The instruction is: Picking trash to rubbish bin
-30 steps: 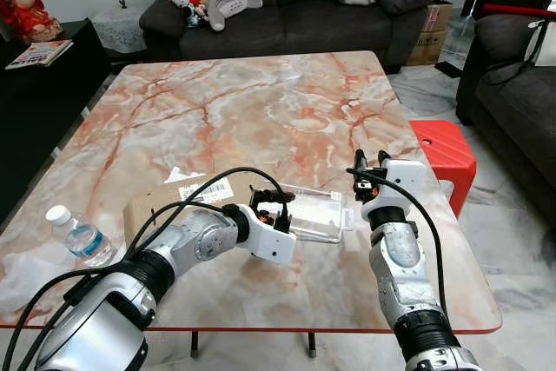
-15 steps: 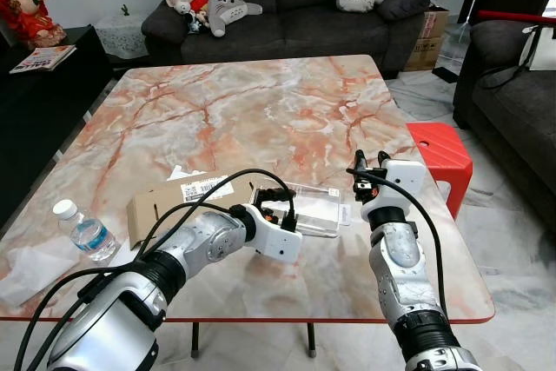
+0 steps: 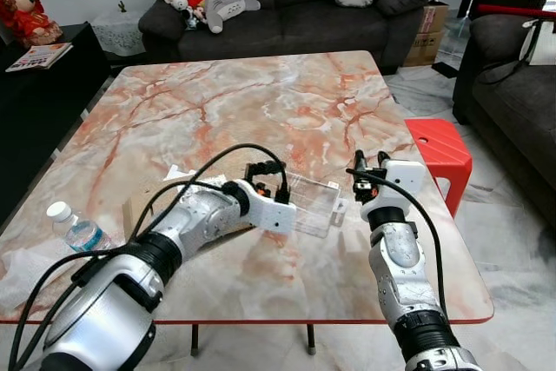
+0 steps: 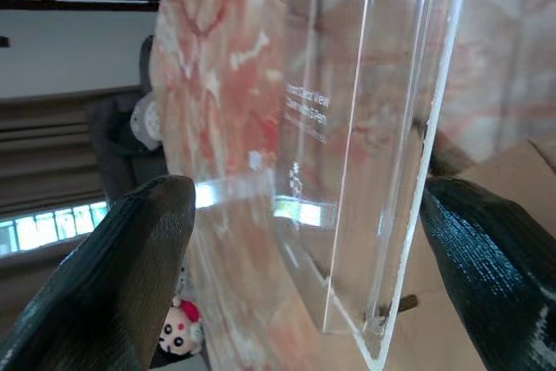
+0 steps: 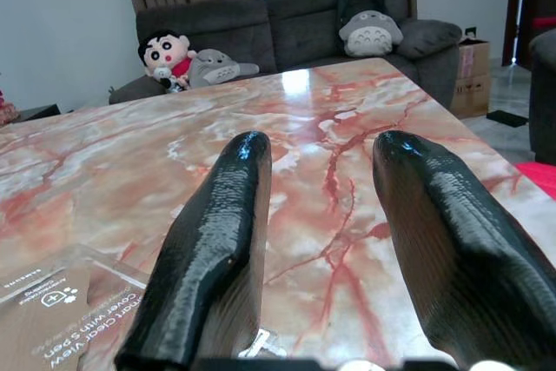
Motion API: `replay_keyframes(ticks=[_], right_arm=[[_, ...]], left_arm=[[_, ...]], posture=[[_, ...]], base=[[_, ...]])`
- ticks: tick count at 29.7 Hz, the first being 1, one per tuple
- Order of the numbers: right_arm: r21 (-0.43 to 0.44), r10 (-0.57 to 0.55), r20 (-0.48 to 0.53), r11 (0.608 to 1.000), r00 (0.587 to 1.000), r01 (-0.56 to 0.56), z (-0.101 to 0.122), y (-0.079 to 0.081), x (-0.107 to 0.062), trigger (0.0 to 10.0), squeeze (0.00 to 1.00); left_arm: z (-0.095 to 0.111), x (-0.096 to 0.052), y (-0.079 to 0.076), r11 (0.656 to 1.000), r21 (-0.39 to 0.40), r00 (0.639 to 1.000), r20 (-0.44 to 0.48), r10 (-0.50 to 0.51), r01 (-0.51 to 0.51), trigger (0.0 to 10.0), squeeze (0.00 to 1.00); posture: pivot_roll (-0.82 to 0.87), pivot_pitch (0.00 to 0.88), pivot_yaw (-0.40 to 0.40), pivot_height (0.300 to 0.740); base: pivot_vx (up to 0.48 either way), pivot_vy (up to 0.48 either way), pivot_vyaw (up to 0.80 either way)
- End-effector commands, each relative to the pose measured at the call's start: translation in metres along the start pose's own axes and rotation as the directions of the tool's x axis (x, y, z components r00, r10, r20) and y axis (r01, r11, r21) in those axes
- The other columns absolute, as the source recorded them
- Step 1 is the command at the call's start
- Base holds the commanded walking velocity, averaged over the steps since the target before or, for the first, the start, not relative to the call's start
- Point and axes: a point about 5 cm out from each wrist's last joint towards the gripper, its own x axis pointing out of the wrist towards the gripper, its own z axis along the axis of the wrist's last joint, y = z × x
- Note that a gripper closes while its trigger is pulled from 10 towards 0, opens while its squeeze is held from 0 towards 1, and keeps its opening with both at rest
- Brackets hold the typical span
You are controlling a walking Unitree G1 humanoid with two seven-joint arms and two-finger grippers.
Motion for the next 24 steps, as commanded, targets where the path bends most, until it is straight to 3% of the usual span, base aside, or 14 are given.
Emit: replay_keyframes(ticks=[1,9,24], right_arm=[[0.013,0.006,0.003,1.000,1.000,-0.006,0.001,0.003,0.002,10.0,0.00],[0.012,0.006,0.001,1.000,1.000,-0.006,0.001,0.003,0.002,10.0,0.00],[0.013,0.005,0.000,1.000,1.000,-0.005,0.000,0.003,0.002,10.0,0.00]], left_arm=[[-0.002,-0.001,-0.007,1.000,-0.011,1.000,-0.013,-0.024,0.024,10.0,0.00],[0.003,0.001,-0.019,0.998,-0.041,0.999,0.003,-0.050,0.051,10.0,0.00],[0.015,0.006,-0.025,0.996,-0.073,0.997,0.049,-0.053,0.057,10.0,0.00]], posture=[[0.08,0.017,0.086,0.740],[0.08,0.016,0.087,0.740],[0.08,0.016,0.088,0.740]], base=[[0.000,0.000,0.00],[0.000,0.000,0.00],[0.000,0.000,0.00]])
